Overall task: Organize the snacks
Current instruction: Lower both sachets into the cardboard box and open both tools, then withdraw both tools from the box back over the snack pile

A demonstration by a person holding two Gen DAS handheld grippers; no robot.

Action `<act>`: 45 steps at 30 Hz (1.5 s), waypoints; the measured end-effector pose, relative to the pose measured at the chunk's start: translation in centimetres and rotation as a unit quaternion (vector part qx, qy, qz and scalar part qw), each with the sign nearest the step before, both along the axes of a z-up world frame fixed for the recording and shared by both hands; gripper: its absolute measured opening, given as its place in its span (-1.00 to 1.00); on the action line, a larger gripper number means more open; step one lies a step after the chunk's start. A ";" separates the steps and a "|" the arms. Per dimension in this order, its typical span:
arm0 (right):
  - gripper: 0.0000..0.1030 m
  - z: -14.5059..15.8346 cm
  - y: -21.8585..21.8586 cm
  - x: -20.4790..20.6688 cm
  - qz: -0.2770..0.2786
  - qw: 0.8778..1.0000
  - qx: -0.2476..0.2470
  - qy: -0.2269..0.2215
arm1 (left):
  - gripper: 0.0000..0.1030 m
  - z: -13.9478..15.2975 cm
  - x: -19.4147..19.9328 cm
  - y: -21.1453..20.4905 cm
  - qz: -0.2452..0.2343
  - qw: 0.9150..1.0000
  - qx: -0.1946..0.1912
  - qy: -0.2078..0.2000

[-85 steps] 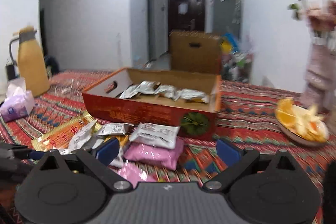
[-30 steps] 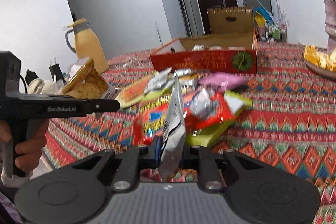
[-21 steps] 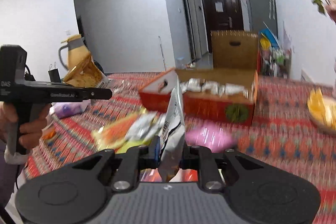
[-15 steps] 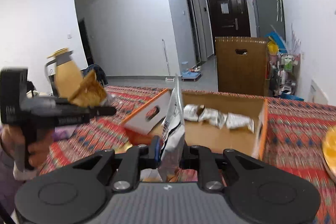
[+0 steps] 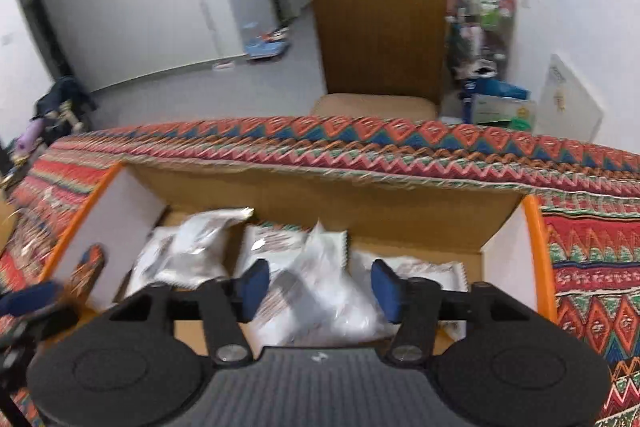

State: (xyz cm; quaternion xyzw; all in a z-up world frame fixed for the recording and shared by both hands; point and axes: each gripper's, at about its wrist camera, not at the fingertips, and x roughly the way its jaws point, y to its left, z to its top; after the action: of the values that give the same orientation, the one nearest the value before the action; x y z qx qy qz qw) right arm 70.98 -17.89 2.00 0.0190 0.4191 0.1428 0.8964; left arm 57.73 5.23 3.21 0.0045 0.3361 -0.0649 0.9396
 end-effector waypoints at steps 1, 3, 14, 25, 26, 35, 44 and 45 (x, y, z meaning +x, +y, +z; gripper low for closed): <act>0.12 0.1 -0.1 -0.3 -0.003 1.000 -0.005 -0.008 | -0.06 0.0 -0.4 0.3 0.001 1.000 -0.001 -0.005; 0.21 0.5 0.3 -1.1 0.001 1.000 -0.011 -0.023 | -0.04 0.4 -0.9 0.7 0.001 1.000 -0.001 -0.013; 0.73 7.6 -1.4 -11.8 0.046 0.990 -0.045 -0.127 | 0.20 6.2 -7.1 1.3 0.010 0.998 0.002 -0.069; 1.00 12.5 -5.3 -30.4 0.085 0.973 -0.022 -0.214 | 0.59 12.1 -22.1 -0.7 -0.007 0.988 0.001 -0.155; 1.00 12.5 -5.6 -31.9 0.088 0.971 -0.019 -0.220 | 0.63 12.2 -23.6 -0.9 -0.010 0.987 -0.002 -0.162; 1.00 10.4 -6.5 -45.9 0.093 0.956 -0.051 -0.272 | 0.83 9.8 -35.6 -3.2 -0.018 0.983 -0.006 -0.184; 1.00 5.0 -6.5 -54.9 0.059 0.962 -0.059 -0.259 | 0.94 5.0 -43.5 -3.3 -0.016 0.987 -0.040 -0.152; 1.00 4.4 -6.6 -55.5 0.048 0.964 -0.055 -0.256 | 0.97 4.4 -44.2 -3.2 -0.011 0.988 -0.041 -0.151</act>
State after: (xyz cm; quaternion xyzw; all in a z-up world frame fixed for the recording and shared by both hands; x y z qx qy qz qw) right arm 15.46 -24.48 6.41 -0.0877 0.1828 0.1631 0.9656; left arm 13.51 2.06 7.62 -0.0207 0.1878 -0.0873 0.9781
